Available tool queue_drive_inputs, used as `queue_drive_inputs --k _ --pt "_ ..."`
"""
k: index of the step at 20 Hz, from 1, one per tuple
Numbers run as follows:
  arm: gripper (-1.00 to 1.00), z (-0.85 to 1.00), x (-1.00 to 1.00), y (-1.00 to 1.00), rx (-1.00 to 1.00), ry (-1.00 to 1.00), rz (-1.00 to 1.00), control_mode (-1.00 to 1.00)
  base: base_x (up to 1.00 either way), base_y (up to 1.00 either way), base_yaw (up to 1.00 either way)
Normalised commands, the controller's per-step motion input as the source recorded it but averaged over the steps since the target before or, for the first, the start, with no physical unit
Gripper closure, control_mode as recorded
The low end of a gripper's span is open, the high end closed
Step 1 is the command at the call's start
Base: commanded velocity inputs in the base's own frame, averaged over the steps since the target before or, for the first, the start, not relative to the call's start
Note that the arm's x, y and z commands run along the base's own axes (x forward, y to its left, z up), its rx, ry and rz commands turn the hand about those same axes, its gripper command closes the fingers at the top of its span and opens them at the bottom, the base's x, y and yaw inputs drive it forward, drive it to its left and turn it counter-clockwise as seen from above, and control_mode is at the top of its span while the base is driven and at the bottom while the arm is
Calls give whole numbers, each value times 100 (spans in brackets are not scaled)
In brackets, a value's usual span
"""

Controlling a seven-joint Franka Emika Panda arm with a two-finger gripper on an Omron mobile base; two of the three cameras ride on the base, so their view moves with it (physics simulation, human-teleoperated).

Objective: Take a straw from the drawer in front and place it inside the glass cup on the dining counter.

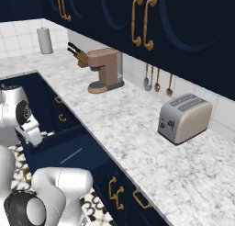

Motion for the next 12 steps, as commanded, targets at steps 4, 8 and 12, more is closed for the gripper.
queue_drive_inputs --k 4,8,12 --pt "-100 -60 8 -62 4 10 -3 -100 0 0 0" --pt "-100 -43 2 -24 3 -18 0 -100 0 0 0" --pt "-100 -35 36 0 0 -37 0 -100 0 0 0"
